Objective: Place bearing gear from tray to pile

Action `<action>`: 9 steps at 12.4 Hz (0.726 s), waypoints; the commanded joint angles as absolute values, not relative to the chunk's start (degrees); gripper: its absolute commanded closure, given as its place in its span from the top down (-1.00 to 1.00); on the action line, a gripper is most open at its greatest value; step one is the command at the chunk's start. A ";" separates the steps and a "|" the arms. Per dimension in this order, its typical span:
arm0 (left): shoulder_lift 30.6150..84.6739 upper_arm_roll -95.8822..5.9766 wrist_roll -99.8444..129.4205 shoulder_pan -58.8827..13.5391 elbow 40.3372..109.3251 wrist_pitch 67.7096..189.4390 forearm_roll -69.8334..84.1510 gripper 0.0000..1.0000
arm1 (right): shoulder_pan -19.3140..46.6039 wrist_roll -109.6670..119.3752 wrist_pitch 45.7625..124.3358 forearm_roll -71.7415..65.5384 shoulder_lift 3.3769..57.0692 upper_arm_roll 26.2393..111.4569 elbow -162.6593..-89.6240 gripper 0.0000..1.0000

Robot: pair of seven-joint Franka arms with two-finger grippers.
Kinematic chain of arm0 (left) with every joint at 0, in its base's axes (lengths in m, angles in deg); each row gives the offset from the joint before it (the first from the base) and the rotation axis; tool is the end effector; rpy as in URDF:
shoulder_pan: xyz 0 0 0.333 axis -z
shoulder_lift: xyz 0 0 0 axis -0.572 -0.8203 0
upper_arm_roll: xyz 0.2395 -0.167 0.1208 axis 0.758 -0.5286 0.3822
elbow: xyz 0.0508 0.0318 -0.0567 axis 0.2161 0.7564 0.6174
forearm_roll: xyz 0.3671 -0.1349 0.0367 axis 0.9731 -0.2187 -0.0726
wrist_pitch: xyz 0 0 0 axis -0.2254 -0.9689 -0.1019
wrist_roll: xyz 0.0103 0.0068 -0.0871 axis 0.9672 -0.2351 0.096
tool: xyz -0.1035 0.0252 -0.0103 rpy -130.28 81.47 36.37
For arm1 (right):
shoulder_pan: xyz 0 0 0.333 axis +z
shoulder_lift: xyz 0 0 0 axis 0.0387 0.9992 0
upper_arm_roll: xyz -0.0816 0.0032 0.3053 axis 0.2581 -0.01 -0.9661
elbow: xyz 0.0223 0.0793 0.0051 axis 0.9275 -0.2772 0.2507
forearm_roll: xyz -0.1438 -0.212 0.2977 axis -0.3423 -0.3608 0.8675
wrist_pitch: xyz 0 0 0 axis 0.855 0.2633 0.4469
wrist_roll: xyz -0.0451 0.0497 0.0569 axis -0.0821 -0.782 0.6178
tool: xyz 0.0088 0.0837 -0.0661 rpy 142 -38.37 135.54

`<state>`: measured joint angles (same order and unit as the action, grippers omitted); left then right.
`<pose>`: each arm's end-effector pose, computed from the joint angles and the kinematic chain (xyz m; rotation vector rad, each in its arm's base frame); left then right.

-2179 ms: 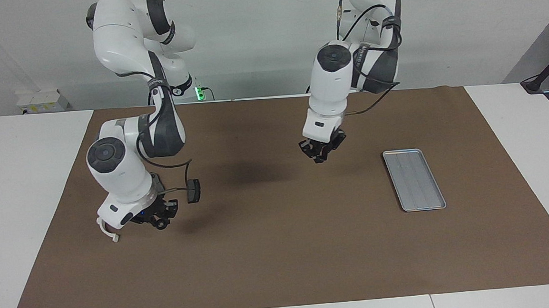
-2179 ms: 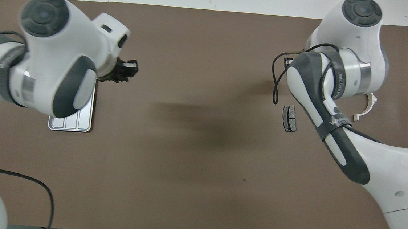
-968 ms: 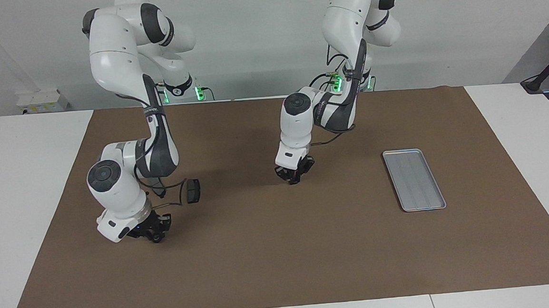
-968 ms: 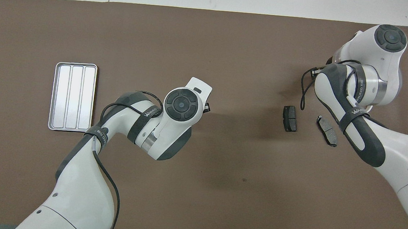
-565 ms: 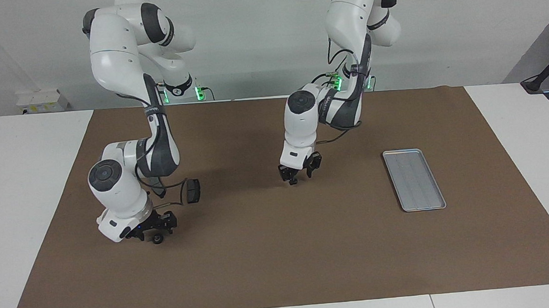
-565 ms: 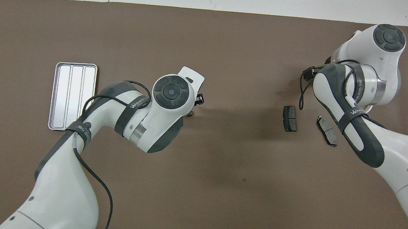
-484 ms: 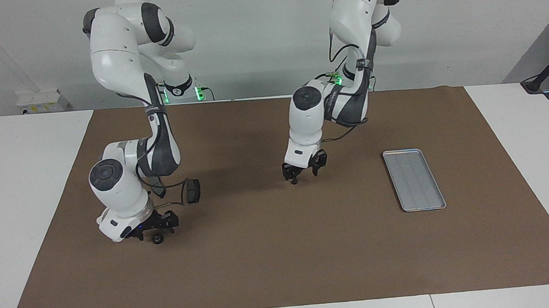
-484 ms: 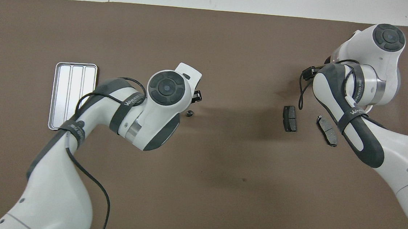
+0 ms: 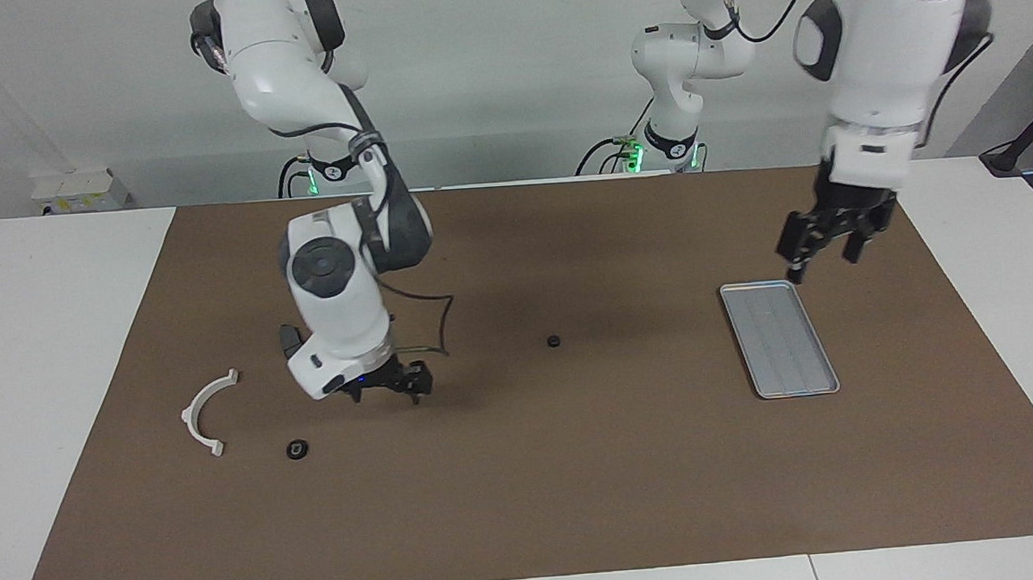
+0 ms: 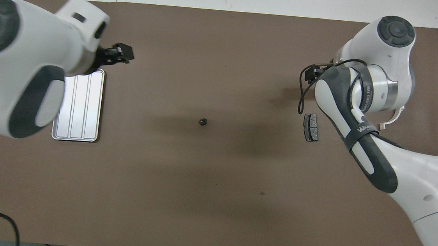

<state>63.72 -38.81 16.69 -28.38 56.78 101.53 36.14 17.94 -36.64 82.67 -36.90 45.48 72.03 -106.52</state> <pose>0.6066 -0.0326 0.6140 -3.0730 -0.3514 -0.4545 0.6666 0.2269 0.3744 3.1123 -0.3516 0.0247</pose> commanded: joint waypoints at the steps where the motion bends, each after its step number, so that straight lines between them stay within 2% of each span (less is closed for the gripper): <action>1: 64.62 -39.90 8.52 -35.30 52.39 93.68 34.68 1.00 | 25.83 -53.18 82.06 -36.33 45.82 72.45 -105.89 1.00; 4: 64.98 -39.73 3.04 -37.70 45.02 73.21 30.54 1.00 | 34.01 -66.30 82.94 -36.68 47.31 72.45 -105.89 1.00; 6: 66.55 -40.69 3.04 -37.53 45.69 71.31 31.32 1.00 | 36.92 -70.63 85.73 -37.47 48.89 72.45 -105.80 1.00; 9: 73.05 -40.78 2.95 -35.95 58.93 79.46 32.29 1.00 | 37.99 -70.73 89.96 -37.56 51.00 72.45 -105.88 1.00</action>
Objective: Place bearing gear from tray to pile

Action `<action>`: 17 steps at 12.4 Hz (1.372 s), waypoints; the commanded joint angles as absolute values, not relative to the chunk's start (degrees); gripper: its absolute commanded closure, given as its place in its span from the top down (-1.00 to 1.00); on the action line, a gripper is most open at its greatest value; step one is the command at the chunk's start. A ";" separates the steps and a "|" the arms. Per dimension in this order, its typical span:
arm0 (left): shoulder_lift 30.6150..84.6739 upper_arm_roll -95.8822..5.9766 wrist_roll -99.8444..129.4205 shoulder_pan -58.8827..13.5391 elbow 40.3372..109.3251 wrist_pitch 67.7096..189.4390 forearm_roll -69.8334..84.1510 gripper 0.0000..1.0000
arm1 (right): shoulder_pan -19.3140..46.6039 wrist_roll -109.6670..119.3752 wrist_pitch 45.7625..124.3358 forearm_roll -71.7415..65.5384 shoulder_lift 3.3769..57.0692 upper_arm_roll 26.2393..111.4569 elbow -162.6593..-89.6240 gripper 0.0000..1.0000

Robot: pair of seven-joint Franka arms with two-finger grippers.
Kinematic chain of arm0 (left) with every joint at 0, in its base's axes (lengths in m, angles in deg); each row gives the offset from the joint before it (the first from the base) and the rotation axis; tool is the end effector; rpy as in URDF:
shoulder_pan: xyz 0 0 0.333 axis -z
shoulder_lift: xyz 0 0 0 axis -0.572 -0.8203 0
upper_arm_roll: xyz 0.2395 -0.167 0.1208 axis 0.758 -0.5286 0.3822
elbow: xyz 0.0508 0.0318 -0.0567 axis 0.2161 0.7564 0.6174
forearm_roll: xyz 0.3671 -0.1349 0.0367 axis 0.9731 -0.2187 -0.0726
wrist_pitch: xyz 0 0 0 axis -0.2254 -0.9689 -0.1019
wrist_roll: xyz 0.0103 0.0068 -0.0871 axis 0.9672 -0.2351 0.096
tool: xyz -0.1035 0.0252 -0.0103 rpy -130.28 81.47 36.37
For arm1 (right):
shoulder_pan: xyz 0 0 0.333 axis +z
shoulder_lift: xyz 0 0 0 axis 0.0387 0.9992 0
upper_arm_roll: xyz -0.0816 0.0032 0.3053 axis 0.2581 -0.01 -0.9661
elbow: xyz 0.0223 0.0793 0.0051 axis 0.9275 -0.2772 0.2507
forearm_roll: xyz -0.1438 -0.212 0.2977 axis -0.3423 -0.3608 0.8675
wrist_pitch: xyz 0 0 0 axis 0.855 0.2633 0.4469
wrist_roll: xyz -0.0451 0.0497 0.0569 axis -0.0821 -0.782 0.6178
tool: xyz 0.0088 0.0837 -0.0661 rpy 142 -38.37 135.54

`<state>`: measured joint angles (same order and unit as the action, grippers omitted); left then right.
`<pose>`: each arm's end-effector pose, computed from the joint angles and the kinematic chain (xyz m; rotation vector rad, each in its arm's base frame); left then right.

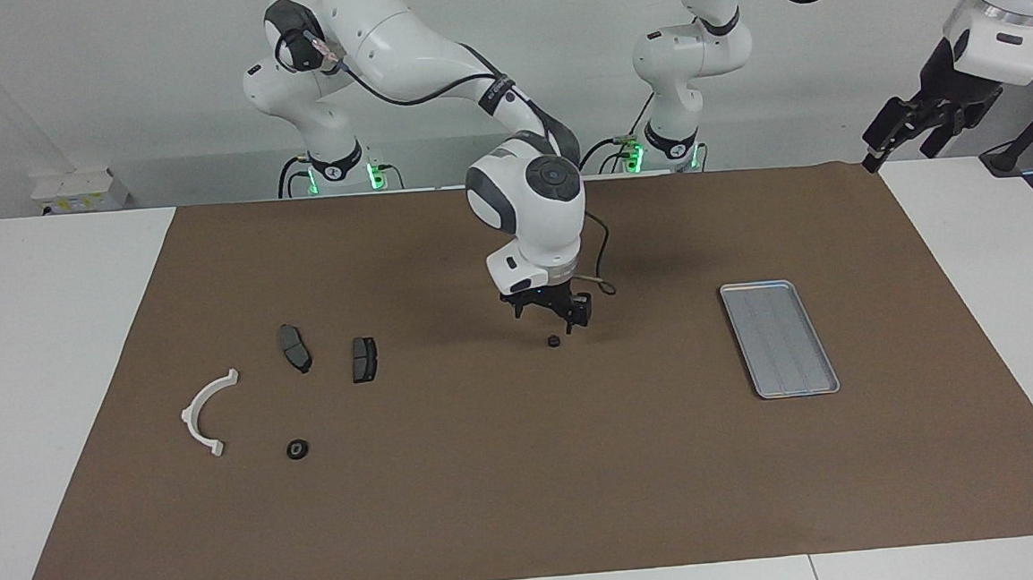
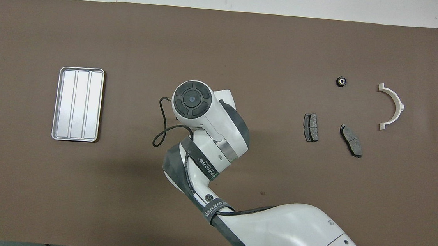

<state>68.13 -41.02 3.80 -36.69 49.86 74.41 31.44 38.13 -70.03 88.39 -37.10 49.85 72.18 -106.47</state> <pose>0.5401 0.0237 0.6682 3.1190 0.1923 0.0132 0.5576 0.4496 0.3297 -3.0412 0.7037 -0.0489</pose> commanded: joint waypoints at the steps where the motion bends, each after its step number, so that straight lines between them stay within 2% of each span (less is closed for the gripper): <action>1: 73.24 -40.87 2.77 -35.94 59.41 79.49 32.73 1.00 | 37.99 -70.73 90.58 -37.56 51.44 72.45 -106.23 1.00; 9: 72.63 -40.17 2.42 -32.78 58.01 77.12 34.05 1.00 | 37.99 -70.64 92.70 -38.00 53.20 72.53 -107.29 0.91; 12: 72.89 -40.17 2.42 -32.78 58.18 76.68 33.97 1.00 | 38.08 -70.64 92.70 -38.00 53.29 72.53 -107.99 0.78; 15: 73.24 -40.25 1.46 -32.78 58.71 75.54 33.97 1.00 | 37.99 -70.64 91.90 -38.00 53.29 72.45 -107.99 0.44; 16: 73.24 -40.26 0.41 -32.95 58.71 75.45 33.97 1.00 | 37.99 -70.64 91.90 -38.08 53.20 72.53 -107.99 0.24; 17: 73.24 -40.26 0.23 -32.95 58.88 75.79 33.88 1.00 | 37.99 -70.64 91.82 -38.09 53.20 72.45 -107.99 -0.05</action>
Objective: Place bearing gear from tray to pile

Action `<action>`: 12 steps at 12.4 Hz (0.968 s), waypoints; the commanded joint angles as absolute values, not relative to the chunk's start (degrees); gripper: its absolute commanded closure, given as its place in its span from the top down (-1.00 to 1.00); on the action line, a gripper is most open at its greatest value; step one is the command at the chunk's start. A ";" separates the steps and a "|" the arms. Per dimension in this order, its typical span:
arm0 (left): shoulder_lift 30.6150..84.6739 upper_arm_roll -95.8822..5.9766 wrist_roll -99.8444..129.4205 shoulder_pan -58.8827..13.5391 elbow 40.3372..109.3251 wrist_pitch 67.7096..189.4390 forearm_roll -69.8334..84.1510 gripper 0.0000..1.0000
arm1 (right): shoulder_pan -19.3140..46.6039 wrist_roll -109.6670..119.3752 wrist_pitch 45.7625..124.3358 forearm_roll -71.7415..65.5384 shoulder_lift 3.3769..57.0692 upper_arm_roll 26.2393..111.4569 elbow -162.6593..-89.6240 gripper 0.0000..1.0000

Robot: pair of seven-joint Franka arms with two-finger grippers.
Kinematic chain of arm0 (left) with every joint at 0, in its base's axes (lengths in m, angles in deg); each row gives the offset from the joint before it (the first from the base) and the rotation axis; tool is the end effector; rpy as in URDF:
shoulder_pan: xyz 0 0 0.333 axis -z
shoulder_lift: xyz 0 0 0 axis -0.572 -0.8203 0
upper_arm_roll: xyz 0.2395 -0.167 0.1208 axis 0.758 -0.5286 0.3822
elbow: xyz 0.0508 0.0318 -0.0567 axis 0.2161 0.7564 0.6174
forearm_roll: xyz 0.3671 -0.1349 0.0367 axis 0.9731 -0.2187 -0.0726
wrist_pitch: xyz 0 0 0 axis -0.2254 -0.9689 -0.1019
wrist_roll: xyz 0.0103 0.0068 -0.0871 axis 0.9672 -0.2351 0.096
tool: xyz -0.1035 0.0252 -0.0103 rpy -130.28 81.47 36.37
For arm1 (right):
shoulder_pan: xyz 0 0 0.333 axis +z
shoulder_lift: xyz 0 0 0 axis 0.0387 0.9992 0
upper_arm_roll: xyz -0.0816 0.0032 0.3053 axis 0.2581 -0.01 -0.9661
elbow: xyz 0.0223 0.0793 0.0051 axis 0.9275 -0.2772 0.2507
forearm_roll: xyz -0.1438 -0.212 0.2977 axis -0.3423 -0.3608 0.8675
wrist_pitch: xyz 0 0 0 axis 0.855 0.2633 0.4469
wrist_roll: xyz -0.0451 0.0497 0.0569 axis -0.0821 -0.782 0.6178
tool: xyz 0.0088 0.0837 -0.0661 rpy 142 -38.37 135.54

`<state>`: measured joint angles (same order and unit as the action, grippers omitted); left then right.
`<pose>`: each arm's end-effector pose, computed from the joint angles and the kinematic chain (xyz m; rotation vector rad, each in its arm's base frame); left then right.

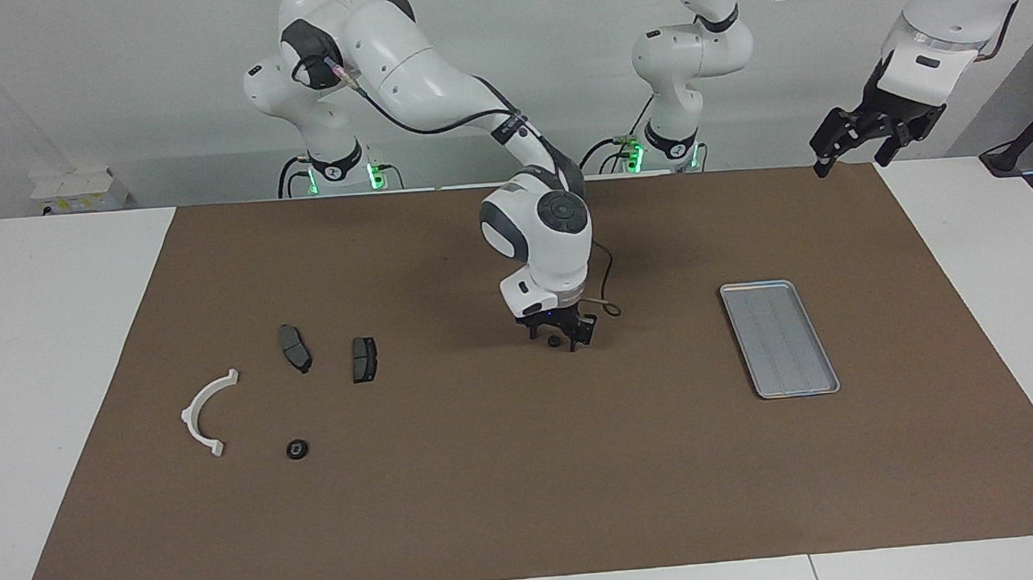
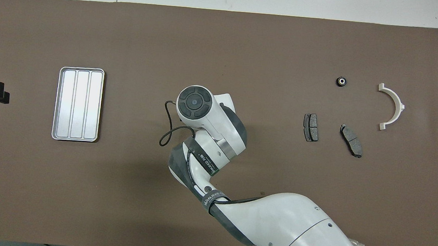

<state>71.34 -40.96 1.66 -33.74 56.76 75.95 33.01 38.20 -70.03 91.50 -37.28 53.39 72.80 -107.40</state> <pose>0.5260 -0.0001 0.6447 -3.1302 -0.0590 0.0448 0.5610 0.4458 0.2826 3.0571 -0.7142 0.0314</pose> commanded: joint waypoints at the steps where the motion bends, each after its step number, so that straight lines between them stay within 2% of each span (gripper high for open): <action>1: 73.50 -40.26 0.22 -32.95 59.58 76.14 33.79 1.00 | 37.99 -70.64 91.56 -38.00 53.20 72.45 -107.91 -0.50; 2: 74.03 -40.26 0.22 -32.95 60.55 76.76 33.79 1.00 | 37.99 -70.64 91.29 -38.00 53.20 72.45 -107.82 -0.99; 7: 74.56 -41.74 0.31 -32.69 62.66 79.14 33.35 1.00 | 37.12 -69.95 87.53 -38.26 53.12 72.62 -106.77 -1.00; 10: 75.00 -41.84 0.31 -32.69 63.45 79.40 33.26 1.00 | 32.48 -60.67 75.69 -38.44 52.68 73.06 -98.71 -1.00; 12: 75.70 -41.84 0.40 -32.69 64.95 80.54 33.26 1.00 | 26.25 -47.25 68.91 -38.35 49.27 72.97 -96.48 -1.00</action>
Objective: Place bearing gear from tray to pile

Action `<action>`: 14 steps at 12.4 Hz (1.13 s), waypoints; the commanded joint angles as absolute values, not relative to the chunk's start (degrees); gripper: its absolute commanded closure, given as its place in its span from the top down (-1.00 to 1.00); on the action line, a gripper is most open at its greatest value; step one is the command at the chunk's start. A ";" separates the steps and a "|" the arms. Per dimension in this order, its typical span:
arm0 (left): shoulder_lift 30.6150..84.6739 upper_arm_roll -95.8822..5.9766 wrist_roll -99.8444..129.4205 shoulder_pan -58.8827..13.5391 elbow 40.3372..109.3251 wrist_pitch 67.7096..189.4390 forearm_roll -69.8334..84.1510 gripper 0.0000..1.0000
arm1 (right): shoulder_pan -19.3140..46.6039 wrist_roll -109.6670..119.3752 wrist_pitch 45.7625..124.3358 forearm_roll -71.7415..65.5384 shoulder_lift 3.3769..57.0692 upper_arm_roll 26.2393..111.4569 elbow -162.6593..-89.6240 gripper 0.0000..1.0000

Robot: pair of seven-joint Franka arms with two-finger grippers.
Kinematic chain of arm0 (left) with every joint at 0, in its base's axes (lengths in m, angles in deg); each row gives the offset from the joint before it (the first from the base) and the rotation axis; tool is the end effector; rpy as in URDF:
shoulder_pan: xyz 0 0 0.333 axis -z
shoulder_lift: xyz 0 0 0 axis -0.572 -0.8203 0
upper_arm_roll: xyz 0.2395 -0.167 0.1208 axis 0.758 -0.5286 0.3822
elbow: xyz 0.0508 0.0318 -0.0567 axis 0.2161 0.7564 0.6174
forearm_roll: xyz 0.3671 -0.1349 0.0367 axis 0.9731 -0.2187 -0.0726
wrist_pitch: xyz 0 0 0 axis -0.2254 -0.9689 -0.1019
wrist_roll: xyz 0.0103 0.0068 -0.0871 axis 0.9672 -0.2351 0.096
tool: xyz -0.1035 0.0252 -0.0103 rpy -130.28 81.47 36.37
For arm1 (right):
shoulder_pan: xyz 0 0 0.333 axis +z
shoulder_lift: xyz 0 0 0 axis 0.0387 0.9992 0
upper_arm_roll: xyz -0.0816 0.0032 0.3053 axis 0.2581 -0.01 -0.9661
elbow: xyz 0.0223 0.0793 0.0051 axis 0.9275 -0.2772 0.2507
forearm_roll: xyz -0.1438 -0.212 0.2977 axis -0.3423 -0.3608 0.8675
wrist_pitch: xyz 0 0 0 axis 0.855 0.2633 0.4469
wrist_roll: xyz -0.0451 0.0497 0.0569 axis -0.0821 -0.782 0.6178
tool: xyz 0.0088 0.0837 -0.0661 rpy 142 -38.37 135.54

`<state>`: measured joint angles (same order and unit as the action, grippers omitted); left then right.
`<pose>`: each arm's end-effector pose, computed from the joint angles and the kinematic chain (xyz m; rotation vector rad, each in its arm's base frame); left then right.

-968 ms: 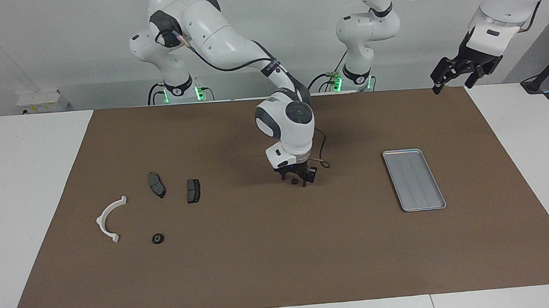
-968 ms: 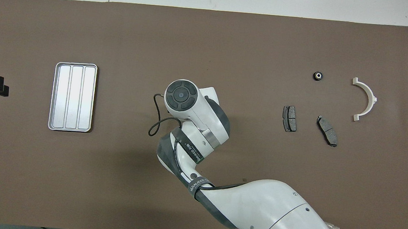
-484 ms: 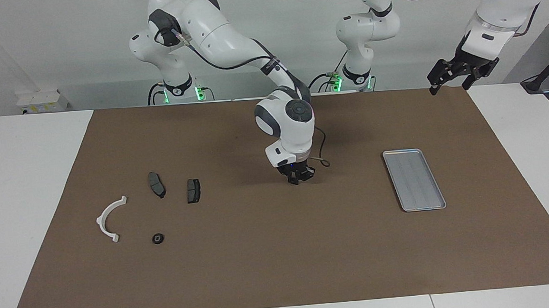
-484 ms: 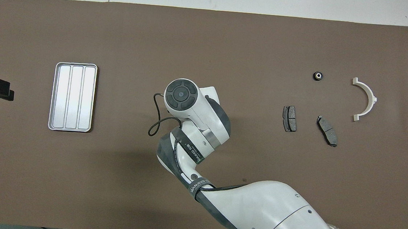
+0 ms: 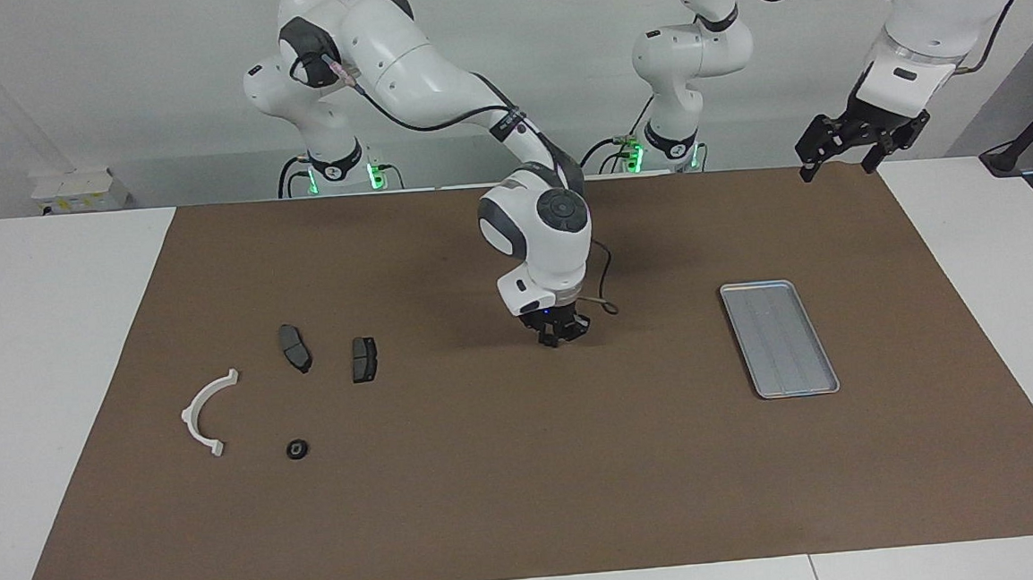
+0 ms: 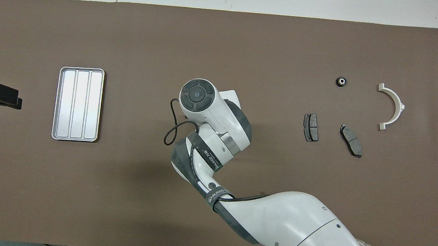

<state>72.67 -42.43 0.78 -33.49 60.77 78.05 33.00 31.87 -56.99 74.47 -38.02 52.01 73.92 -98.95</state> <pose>0.5214 -0.0163 0.6273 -3.1282 0.0125 0.0604 0.6150 0.3676 0.3429 2.9764 -0.5474 -0.0793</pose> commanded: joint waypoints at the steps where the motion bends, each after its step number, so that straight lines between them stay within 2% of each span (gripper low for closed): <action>1: 75.70 -42.01 0.40 -32.60 64.78 80.46 33.35 1.00 | 22.65 -38.22 66.61 -38.44 47.25 73.06 -96.48 -1.00; 4: 75.70 -42.01 0.22 -32.25 64.69 80.45 33.26 1.00 | 11.49 -13.07 64.74 -39.23 44.77 73.15 -96.83 -1.00; 7: 75.70 -42.01 0.22 -32.25 64.69 80.37 33.35 1.00 | 3.21 2.36 70.09 -39.58 44.24 73.06 -100.51 -1.00; 12: 75.70 -42.01 0.14 -32.25 64.51 80.54 33.26 1.00 | -3.92 15.56 85.28 -39.67 44.15 73.06 -109.65 -1.00; 14: 75.70 -42.01 0.14 -32.25 64.60 80.54 33.35 1.00 | -4.72 16.36 88.99 -39.67 46.07 73.06 -110.19 -1.00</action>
